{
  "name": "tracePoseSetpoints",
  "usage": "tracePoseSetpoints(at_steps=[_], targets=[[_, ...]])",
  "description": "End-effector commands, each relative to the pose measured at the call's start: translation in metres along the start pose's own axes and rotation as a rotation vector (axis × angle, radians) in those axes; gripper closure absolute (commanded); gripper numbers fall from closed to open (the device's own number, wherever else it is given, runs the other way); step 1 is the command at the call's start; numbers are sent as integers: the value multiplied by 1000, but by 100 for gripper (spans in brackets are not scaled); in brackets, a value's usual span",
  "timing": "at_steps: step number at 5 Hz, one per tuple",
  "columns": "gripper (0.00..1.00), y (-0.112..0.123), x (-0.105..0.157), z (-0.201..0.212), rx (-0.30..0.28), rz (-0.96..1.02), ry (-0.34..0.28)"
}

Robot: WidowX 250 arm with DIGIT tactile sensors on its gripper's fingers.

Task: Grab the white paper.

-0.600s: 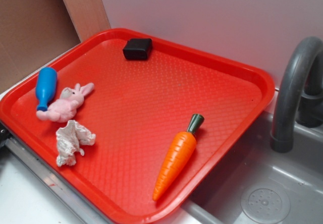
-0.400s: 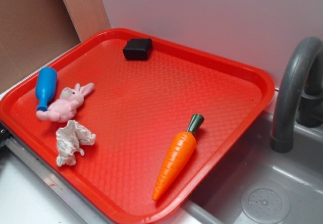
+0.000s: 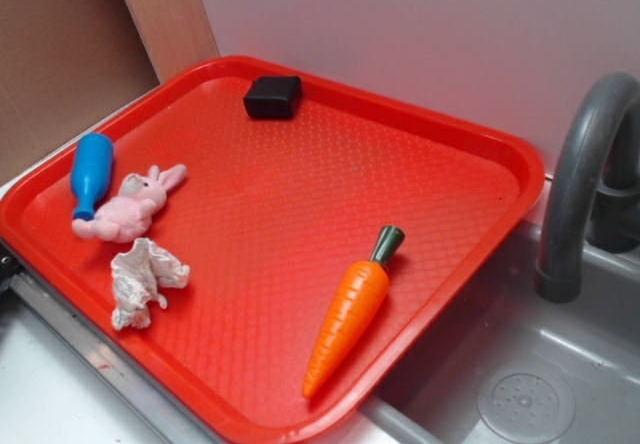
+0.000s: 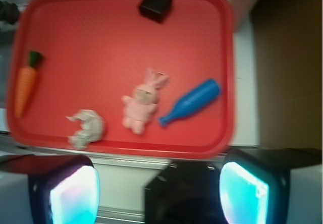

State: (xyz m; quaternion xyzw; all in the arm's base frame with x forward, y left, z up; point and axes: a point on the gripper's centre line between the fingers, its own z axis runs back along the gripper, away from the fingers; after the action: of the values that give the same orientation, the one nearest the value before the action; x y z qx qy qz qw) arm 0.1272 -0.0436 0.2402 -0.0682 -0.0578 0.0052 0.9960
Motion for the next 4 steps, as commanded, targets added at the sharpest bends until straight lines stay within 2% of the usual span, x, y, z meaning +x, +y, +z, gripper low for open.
tracePoseSetpoints(at_steps=[1,2,3,4], targets=[[0,-38,-7,-41,-103,-19,134],[0,-40,16,-78,-122,-40,241],[0,-53,22,-110,-111,-36,317],[0,-60,31,-139,-141,-44,377]])
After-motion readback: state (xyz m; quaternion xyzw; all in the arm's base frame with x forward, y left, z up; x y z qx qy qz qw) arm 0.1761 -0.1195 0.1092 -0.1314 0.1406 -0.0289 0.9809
